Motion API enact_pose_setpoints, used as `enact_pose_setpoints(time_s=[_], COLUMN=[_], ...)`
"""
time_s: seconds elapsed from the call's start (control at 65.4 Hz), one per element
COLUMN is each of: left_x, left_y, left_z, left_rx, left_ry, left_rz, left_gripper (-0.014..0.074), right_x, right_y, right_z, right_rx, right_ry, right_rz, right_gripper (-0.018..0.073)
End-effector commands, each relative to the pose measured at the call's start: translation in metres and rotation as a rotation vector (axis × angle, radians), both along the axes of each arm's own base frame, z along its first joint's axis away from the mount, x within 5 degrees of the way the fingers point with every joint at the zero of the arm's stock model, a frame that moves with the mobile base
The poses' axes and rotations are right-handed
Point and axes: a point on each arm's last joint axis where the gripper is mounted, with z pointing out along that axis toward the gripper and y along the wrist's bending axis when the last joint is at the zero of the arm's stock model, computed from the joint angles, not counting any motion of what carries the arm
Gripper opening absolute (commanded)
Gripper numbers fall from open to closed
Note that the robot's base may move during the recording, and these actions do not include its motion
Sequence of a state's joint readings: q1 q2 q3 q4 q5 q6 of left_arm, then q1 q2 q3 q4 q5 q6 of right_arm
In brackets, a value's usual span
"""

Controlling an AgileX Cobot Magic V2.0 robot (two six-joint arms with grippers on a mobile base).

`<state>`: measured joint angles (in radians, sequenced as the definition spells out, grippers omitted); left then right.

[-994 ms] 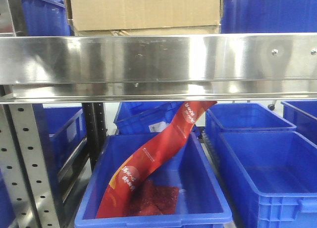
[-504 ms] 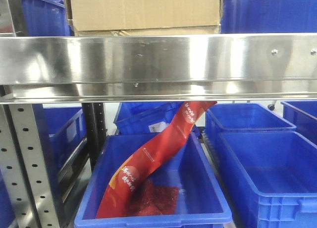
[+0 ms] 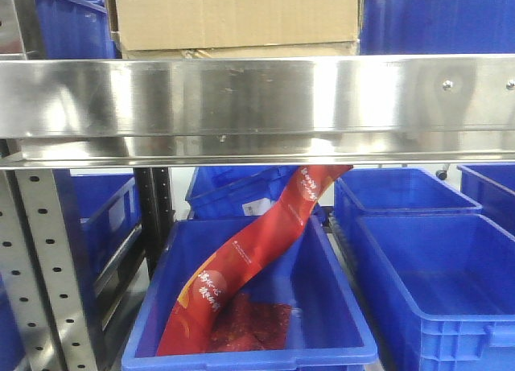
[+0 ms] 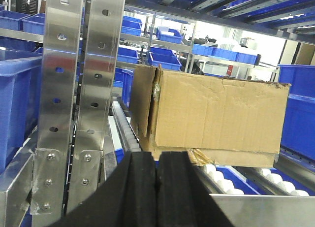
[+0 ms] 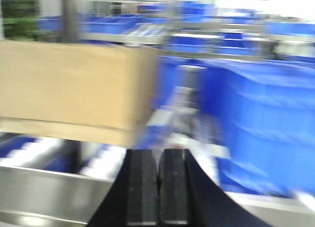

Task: Stack two boxes on right shelf middle
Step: 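Lower the box with both grippers onto the middle roller shelf, then open both grippers and pull them back from the box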

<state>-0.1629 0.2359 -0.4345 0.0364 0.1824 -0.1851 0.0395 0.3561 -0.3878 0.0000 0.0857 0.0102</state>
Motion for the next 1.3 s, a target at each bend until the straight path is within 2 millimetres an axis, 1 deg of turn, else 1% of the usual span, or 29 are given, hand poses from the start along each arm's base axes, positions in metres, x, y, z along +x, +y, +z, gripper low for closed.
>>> enact_pose_setpoints(time_s=[0.0,0.138,0.229,0.275,0.336,1.284], left_x=[-0.001,-0.001,-0.001,-0.001,-0.001,-0.002], left_y=[0.0,0.0,0.0,0.0,0.0,0.0], left_z=[0.002,0.002,0.002,0.002,0.002,0.002], left_rx=[-0.007,-0.007,-0.007,-0.007,-0.007,-0.008], left_ry=[-0.019,-0.019,-0.019,-0.019,-0.019,-0.022], left_rz=[0.0,0.0,0.0,0.0,0.0,0.0], left_gripper=[-0.0094,-0.0094,-0.0094,-0.0094,-0.0094,-0.0094], right_x=[-0.006,-0.019,-0.027,-0.029,-0.03,-0.03], right_y=[-0.006,-0.01,-0.009,-0.009,-0.009,-0.009], right_z=[-0.021,-0.07,-0.092,-0.098,-0.097,-0.098], right_rx=[0.013,0.04,0.04,0.041,0.041,0.041], right_ry=[-0.046,-0.028,-0.044,-0.062,-0.08,-0.065], right_rz=[-0.07,-0.13,-0.136,-0.135,-0.135,-0.135], right_gripper=[-0.0162,-0.0162,-0.0162,-0.0162,-0.0162,-0.0162])
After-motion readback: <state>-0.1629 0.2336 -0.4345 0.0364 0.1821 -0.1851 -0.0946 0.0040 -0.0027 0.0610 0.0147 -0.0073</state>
